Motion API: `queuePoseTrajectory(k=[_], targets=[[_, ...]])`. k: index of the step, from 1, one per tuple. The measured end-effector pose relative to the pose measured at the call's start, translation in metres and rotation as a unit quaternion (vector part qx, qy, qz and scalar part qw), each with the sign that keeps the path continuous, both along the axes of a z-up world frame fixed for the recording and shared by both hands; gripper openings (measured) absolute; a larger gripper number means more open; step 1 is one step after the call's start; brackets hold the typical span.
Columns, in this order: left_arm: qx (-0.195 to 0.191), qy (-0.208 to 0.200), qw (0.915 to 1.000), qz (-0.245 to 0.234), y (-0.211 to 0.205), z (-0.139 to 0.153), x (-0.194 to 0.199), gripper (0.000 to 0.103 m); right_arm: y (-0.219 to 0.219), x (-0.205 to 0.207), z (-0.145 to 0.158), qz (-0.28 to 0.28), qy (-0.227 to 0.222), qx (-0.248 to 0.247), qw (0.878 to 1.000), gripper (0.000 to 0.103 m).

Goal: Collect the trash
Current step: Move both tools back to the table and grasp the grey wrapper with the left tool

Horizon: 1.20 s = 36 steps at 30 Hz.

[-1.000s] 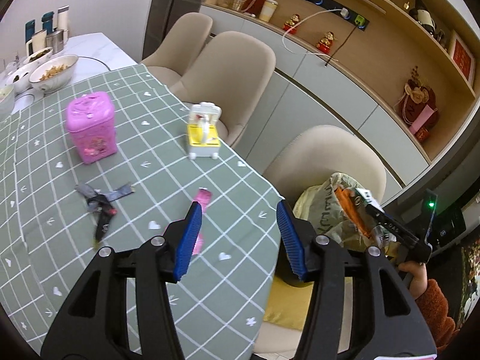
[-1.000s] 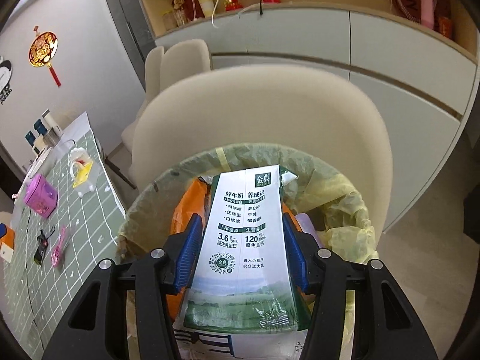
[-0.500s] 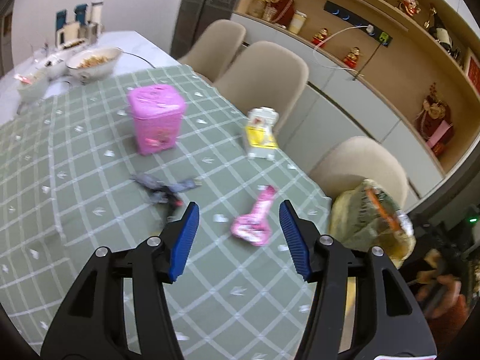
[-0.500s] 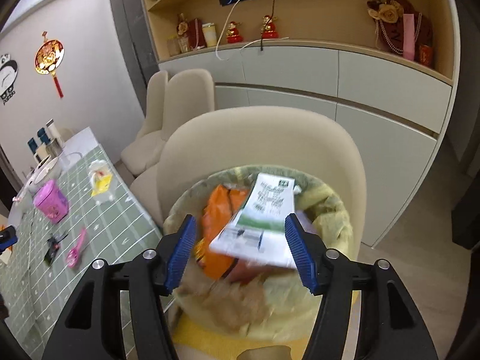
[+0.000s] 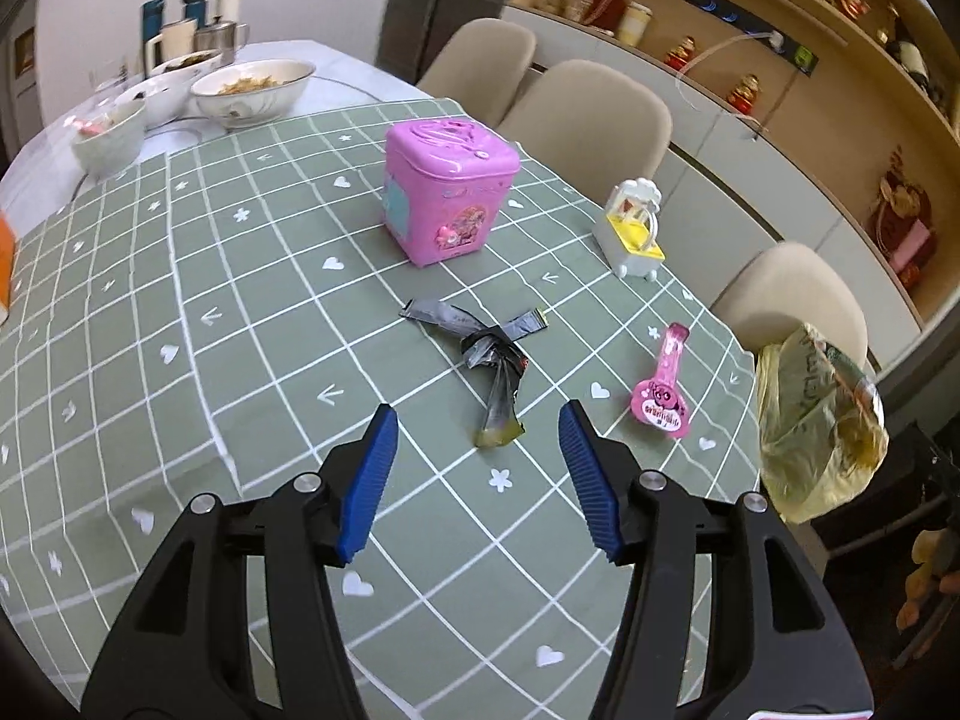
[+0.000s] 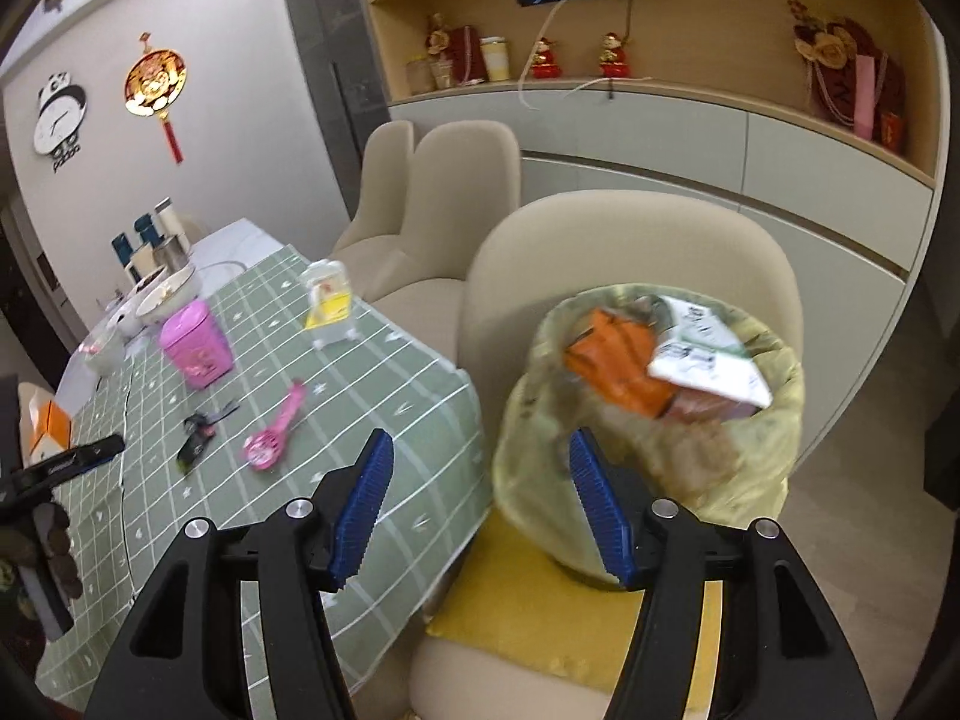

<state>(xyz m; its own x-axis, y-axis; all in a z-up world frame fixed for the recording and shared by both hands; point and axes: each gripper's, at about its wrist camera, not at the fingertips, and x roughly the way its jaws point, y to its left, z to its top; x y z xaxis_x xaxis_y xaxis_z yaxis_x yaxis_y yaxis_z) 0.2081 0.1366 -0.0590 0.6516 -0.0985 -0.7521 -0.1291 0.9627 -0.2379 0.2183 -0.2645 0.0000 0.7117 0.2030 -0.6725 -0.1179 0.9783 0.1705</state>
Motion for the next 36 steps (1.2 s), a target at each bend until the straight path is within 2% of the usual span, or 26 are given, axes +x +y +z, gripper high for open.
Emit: queuePoseTrajectory(k=[6,13,16,20,26,27,28,30,31,36], targets=[[0.008,-0.002,0.9997,-0.022,-0.005,-0.008,0.018,0.053,0.028,-0.019,-0.004,0.002,0.008,-0.024,1.000,0.058],[0.002,-0.016,0.9988,-0.047,-0.012,-0.019,0.035,0.053,0.036,-0.029,-0.011,0.001,0.016,-0.050,0.999,0.058],[0.017,-0.023,0.9985,-0.047,-0.009,-0.030,0.045,0.053,0.032,-0.030,-0.018,-0.007,0.024,-0.048,0.999,0.058],[0.036,0.005,0.9984,-0.043,-0.007,-0.050,0.065,0.053,0.027,-0.030,-0.030,-0.019,0.035,-0.053,0.998,0.058],[0.035,0.026,0.9983,-0.039,-0.015,-0.065,0.089,0.053,0.031,-0.026,-0.044,-0.009,0.043,-0.069,0.997,0.058],[0.034,0.031,0.9981,-0.041,-0.017,-0.067,0.092,0.051,0.034,-0.025,-0.046,-0.004,0.047,-0.071,0.996,0.058],[0.041,0.032,0.9980,-0.037,-0.019,-0.069,0.095,0.041,0.038,-0.022,-0.049,0.005,0.051,-0.074,0.996,0.058],[0.036,0.028,0.9981,-0.042,-0.020,-0.067,0.096,0.033,0.046,-0.017,-0.054,0.018,0.056,-0.078,0.995,0.058],[0.030,0.027,0.9983,-0.043,-0.019,-0.066,0.096,0.025,0.053,-0.014,-0.057,0.027,0.059,-0.083,0.994,0.058],[0.004,0.025,0.9990,-0.038,-0.008,-0.047,0.067,0.016,0.089,0.004,-0.068,0.064,0.060,-0.075,0.993,0.058]])
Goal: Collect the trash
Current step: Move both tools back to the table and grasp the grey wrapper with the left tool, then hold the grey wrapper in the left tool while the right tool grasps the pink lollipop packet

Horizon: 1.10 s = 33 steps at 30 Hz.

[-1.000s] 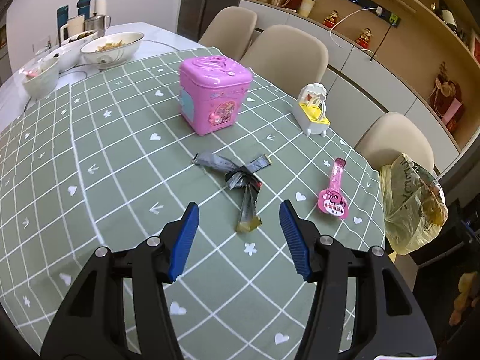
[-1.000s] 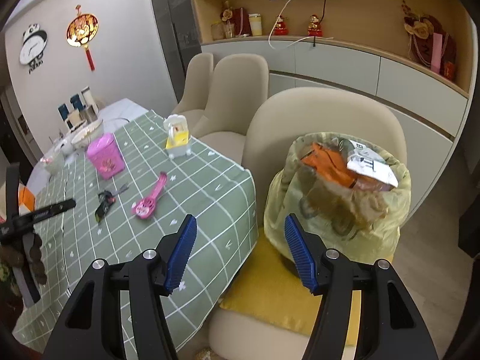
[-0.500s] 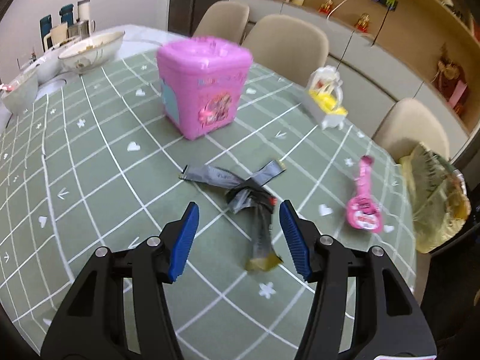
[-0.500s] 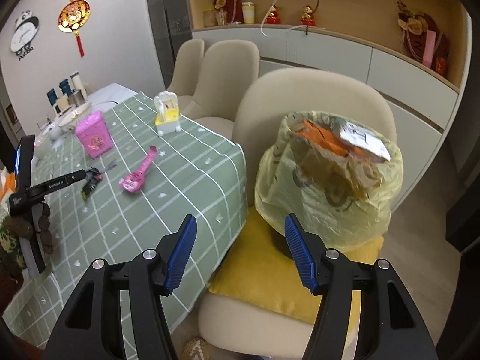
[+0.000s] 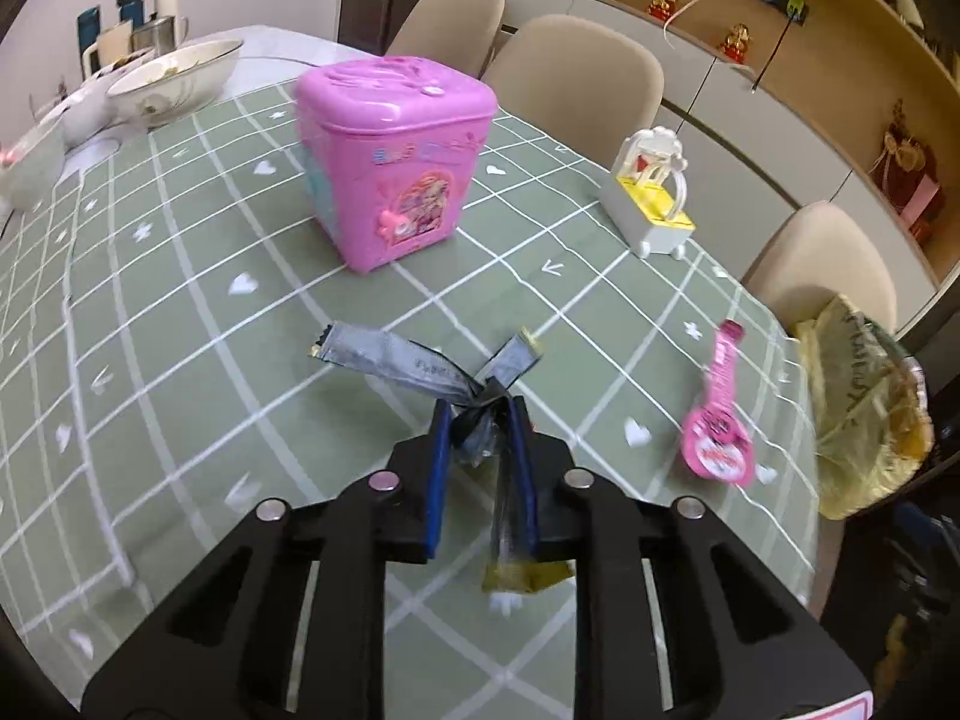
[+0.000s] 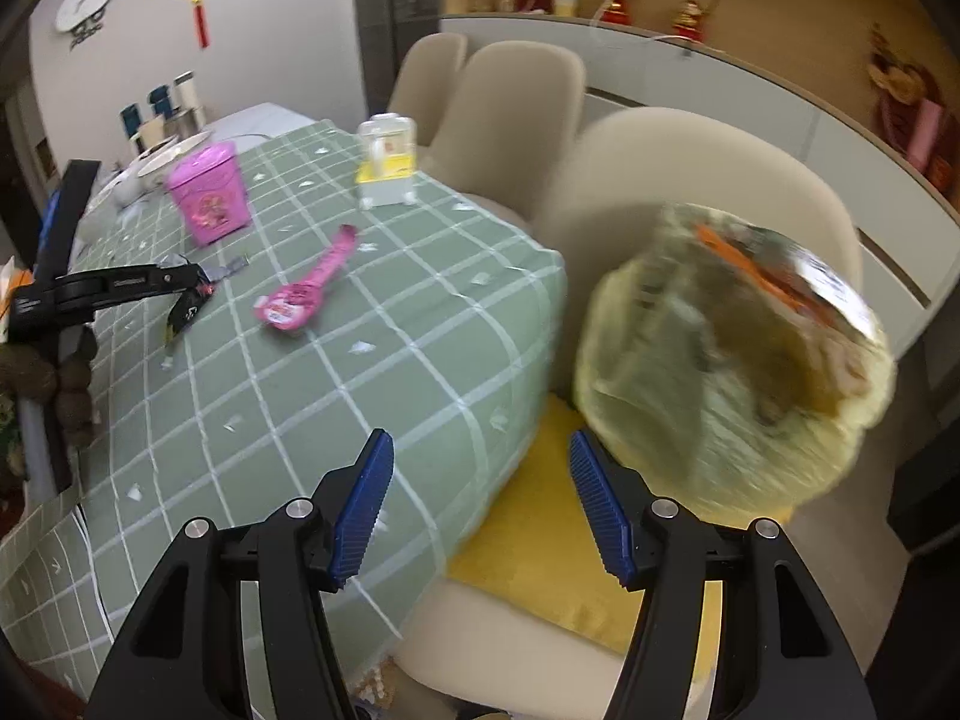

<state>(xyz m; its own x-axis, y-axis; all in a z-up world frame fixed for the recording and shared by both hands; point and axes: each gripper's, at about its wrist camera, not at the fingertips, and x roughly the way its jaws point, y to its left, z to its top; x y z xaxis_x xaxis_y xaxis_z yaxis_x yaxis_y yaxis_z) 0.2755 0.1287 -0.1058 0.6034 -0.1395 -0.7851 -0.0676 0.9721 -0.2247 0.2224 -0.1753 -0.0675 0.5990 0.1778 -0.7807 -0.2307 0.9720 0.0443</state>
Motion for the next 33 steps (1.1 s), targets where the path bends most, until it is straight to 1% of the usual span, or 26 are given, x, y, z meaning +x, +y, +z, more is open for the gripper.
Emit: queuePoseTrajectory(k=[1,5,7,9,10,12,16,17,19,20,23,27,33], targets=[[-0.005,0.000,1.0000,-0.001,0.001,0.003,-0.007,0.011,0.008,0.006,-0.002,0.011,0.004,0.014,1.000,0.058],[-0.014,-0.005,0.9998,-0.011,0.008,0.015,-0.044,0.011,0.039,0.031,-0.007,0.055,0.023,0.076,0.995,0.058],[-0.022,-0.004,0.9997,-0.008,0.013,0.017,-0.056,0.011,0.060,0.045,-0.013,0.084,0.034,0.096,0.991,0.058],[-0.037,0.004,0.9993,0.002,0.022,0.015,-0.068,0.011,0.080,0.057,-0.020,0.109,0.037,0.085,0.990,0.058],[-0.040,0.008,0.9991,0.005,0.026,0.014,-0.073,0.011,0.092,0.064,-0.025,0.119,0.033,0.065,0.990,0.058],[-0.044,0.011,0.9989,0.009,0.032,0.013,-0.080,0.011,0.106,0.074,-0.032,0.122,0.027,0.041,0.991,0.058],[-0.059,0.016,0.9981,0.012,0.043,0.011,-0.095,0.011,0.125,0.097,-0.046,0.123,0.042,0.031,0.991,0.058],[-0.061,0.015,0.9979,0.012,0.045,0.012,-0.098,0.011,0.126,0.100,-0.049,0.123,0.046,0.029,0.991,0.055],[-0.063,0.012,0.9979,0.012,0.048,0.015,-0.104,0.011,0.128,0.102,-0.049,0.119,0.040,0.026,0.992,0.048],[-0.063,0.010,0.9979,0.012,0.049,0.016,-0.106,0.011,0.128,0.103,-0.048,0.120,0.042,0.031,0.991,0.048],[-0.066,0.003,0.9978,0.011,0.051,0.022,-0.112,0.011,0.124,0.093,-0.034,0.112,0.025,0.030,0.993,0.048],[-0.069,-0.018,0.9975,0.003,0.045,0.039,-0.117,0.011,0.112,0.070,-0.005,0.111,0.009,0.044,0.993,0.048],[-0.057,-0.081,0.9944,-0.035,0.015,0.090,-0.109,0.011,0.080,0.038,0.042,0.097,-0.025,0.044,0.994,0.048]])
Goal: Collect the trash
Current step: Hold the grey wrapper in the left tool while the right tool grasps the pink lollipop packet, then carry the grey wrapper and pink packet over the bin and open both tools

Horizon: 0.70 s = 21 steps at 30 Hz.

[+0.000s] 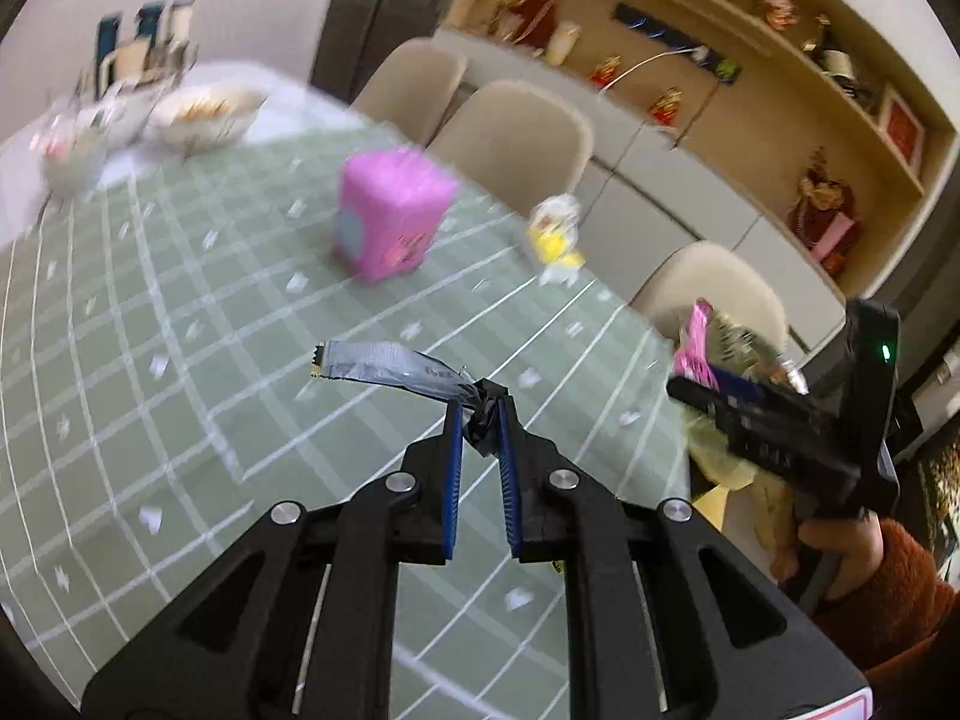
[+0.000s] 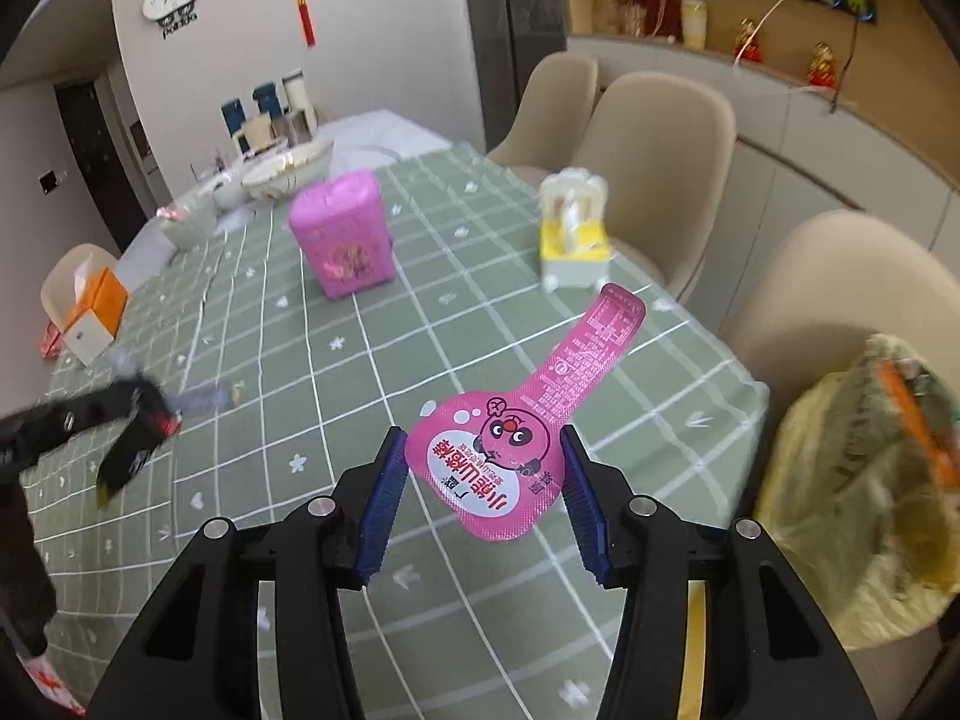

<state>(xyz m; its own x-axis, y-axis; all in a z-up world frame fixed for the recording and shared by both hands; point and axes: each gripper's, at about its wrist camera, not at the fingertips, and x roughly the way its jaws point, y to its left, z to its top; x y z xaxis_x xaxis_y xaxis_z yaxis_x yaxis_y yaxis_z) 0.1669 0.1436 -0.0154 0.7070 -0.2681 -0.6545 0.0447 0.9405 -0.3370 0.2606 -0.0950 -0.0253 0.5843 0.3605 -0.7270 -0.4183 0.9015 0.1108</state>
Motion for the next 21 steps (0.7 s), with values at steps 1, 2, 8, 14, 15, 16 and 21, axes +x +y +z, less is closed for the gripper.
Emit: queuePoseTrajectory(k=[1,2,8,14,15,16,21], targets=[[0.003,-0.012,0.9999,-0.008,-0.009,0.010,0.003,0.011,-0.011,-0.006,0.012,-0.007,-0.011,0.000,1.000,0.048],[0.006,-0.020,0.9997,-0.013,-0.015,0.017,0.006,0.011,-0.020,-0.009,0.020,-0.012,-0.018,0.001,1.000,0.048],[0.010,-0.083,0.9945,-0.063,-0.074,0.067,0.023,0.011,-0.083,-0.029,0.073,-0.057,-0.077,-0.001,0.995,0.048],[-0.011,-0.114,0.9872,-0.111,-0.132,0.098,0.048,0.011,-0.152,-0.044,0.112,-0.110,-0.128,-0.013,0.986,0.048],[-0.016,-0.118,0.9855,-0.120,-0.143,0.101,0.052,0.011,-0.162,-0.047,0.116,-0.118,-0.135,-0.016,0.984,0.048],[-0.021,-0.122,0.9834,-0.133,-0.157,0.105,0.058,0.011,-0.177,-0.049,0.120,-0.130,-0.141,-0.020,0.981,0.048],[-0.046,-0.115,0.9753,-0.183,-0.217,0.107,0.088,0.011,-0.237,-0.055,0.128,-0.178,-0.158,-0.023,0.971,0.048]])
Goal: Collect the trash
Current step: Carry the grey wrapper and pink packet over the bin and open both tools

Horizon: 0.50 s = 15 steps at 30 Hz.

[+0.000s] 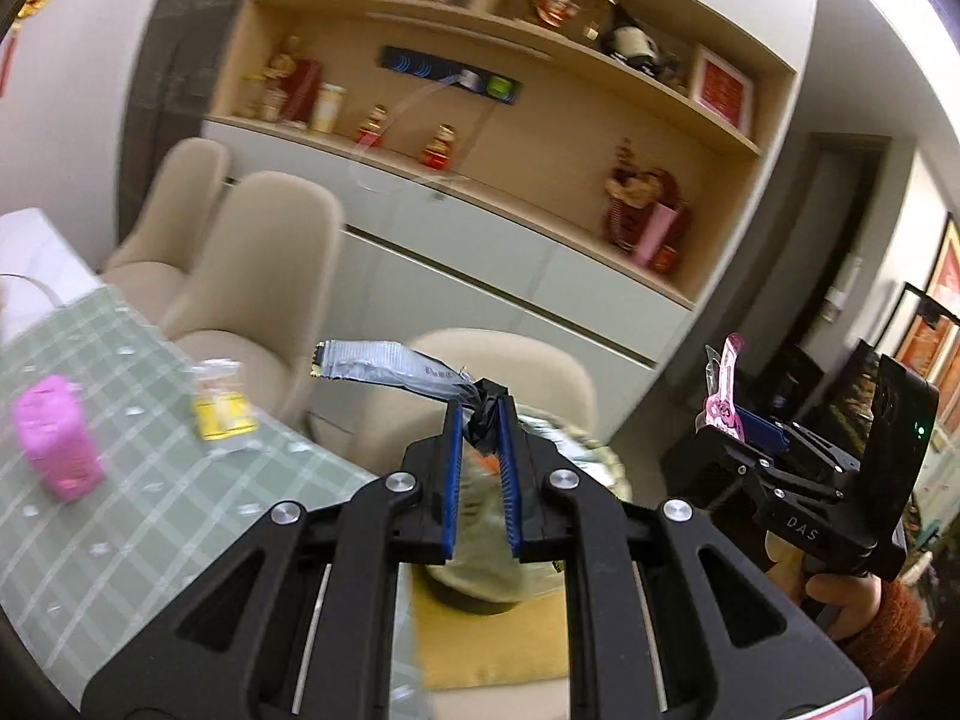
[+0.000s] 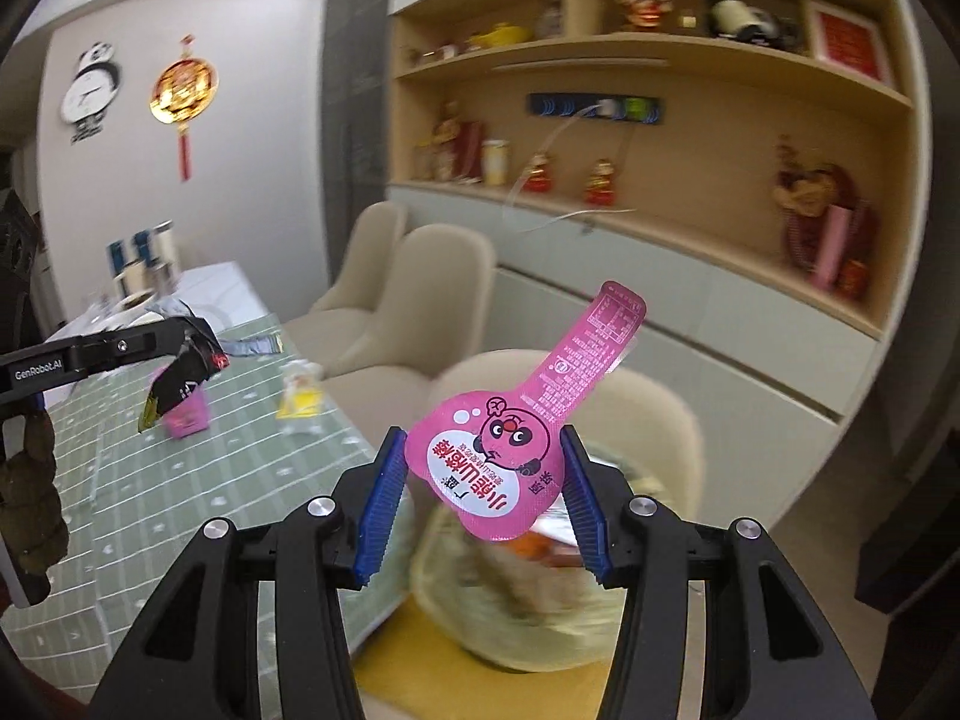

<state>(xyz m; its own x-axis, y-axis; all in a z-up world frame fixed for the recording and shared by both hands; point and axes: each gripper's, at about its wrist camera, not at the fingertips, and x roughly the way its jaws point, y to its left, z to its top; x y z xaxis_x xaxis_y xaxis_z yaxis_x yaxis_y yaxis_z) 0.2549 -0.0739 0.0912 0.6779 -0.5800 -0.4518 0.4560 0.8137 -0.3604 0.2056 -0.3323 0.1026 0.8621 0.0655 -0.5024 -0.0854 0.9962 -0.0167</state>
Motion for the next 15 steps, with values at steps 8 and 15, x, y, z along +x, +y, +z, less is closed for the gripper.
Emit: queuePoseTrajectory(k=[8,15], targets=[[0.019,0.072,0.9948,-0.070,-0.111,-0.059,0.065,0.011,-0.085,0.000,-0.012,-0.049,-0.005,0.009,0.999,0.048],[0.090,0.108,0.9862,-0.087,-0.188,-0.122,0.112,0.011,-0.136,0.017,-0.034,-0.050,0.008,0.010,0.999,0.048]])
